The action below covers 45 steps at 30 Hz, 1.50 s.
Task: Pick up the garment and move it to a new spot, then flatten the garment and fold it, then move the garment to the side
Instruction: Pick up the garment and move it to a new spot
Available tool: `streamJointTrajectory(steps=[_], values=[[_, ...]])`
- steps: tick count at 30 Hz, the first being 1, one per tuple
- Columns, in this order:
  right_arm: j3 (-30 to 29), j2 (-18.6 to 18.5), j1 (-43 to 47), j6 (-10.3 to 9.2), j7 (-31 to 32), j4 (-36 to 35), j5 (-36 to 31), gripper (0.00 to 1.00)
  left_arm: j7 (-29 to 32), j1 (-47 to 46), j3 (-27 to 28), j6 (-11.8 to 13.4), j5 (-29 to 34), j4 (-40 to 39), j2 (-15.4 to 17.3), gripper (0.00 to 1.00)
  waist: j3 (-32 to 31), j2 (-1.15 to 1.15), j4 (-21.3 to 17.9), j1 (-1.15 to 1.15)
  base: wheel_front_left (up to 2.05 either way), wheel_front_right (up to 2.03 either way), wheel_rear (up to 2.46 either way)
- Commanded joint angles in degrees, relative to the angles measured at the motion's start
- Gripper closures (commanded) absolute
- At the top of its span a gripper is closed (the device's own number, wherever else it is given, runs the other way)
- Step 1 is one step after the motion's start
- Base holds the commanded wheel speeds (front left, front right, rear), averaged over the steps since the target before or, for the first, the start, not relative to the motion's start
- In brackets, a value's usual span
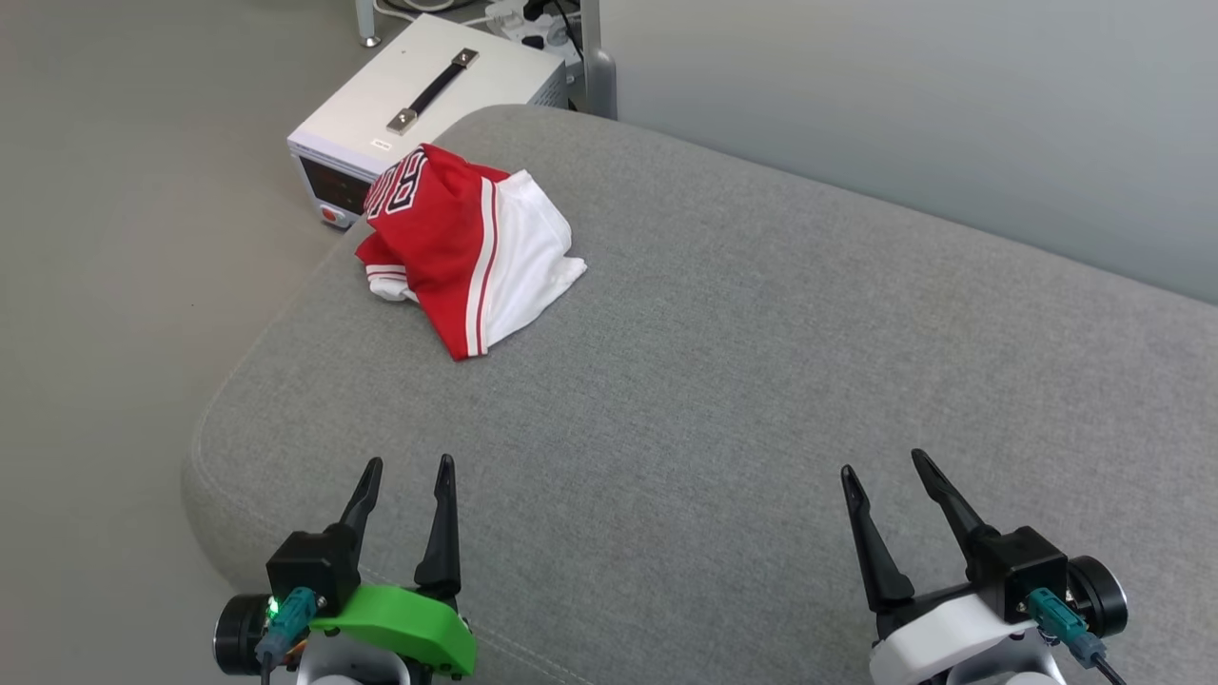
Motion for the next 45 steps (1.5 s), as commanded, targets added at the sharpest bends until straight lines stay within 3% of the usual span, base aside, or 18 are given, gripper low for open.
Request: streamJointTrajectory(steps=[1,7,11,18,25,29,33,39,40,41,45], values=[[-0.12,-0.03,-0.09,-0.05,-0.51,-0.32,-0.55,0.0,-0.34,-0.27,0.1,0.1,-0.36,0.54,-0.24,0.0,1.7,0.0,-0.42,0.0,0.0,0.0,0.0],[0.21,-0.96,-2.12,-0.05,-0.51,-2.13,-2.6,0.0,-0.34,-7.16,0.09,-1.81,0.07,6.49,0.72,0.0,8.06,0.0,-2.47,0.0,0.0,0.0,0.0],[0.55,-2.81,-3.96,-0.05,0.54,-5.45,-3.36,0.0,1.96,-16.32,0.55,-3.17,-2.15,11.74,3.08,0.0,13.28,0.0,-4.61,0.0,0.0,0.0,0.0],[0.82,-5.49,-6.84,-0.05,4.04,-12.76,-3.86,0.0,13.93,-32.9,-0.99,-4.37,-7.28,19.72,10.91,0.0,21.11,0.0,-9.26,0.0,0.0,0.0,0.0],[1.29,-6.37,-8.83,-0.05,5.2,-17.4,-3.02,0.0,26.43,-43.22,-8.59,-4.44,-17.05,24.95,20.43,0.0,26.42,0.0,-13.4,0.0,0.0,0.0,0.0],[1.85,-6.74,-9.65,-0.05,5.36,-18.36,-2.96,0.0,35.49,-46.32,-11.9,-4.45,-23.2,28.19,24.3,0.0,28.48,0.0,-15.09,0.0,0.0,0.0,0.0],[2.02,-6.57,-10.16,-0.05,5.16,-18.68,-2.9,0.0,42.41,-47.4,-14.17,-4.45,-28.46,30.39,26.71,0.0,29.87,0.0,-16.19,0.0,0.0,0.0,0.0],[2.27,-6.29,-10.5,-0.05,4.66,-18.26,-3.12,0.0,45.39,-46.68,-15.45,-4.45,-32.61,33.12,28.18,0.0,30.72,0.0,-16.89,0.0,0.0,0.0,0.0],[2.25,-6.29,-10.56,-0.05,4.6,-18.13,-3.1,0.0,45.55,-46.48,-15.7,-4.45,-33.15,33.28,28.18,0.08,30.71,0.0,-16.9,0.0,0.0,0.0,0.0],[2.2,-6.3,-10.64,-0.05,4.54,-17.95,-3.07,0.0,45.48,-46.24,-16.01,-4.45,-33.84,33.26,28.16,1.0,30.63,0.0,-16.88,0.0,0.0,0.0,0.0],[1.82,-6.2,-10.76,-0.05,4.46,-17.14,-3.18,0.0,42.34,-45.57,-16.66,-4.46,-35.39,32.67,28.48,1.0,29.43,0.0,-16.51,0.0,0.0,0.0,0.0]])
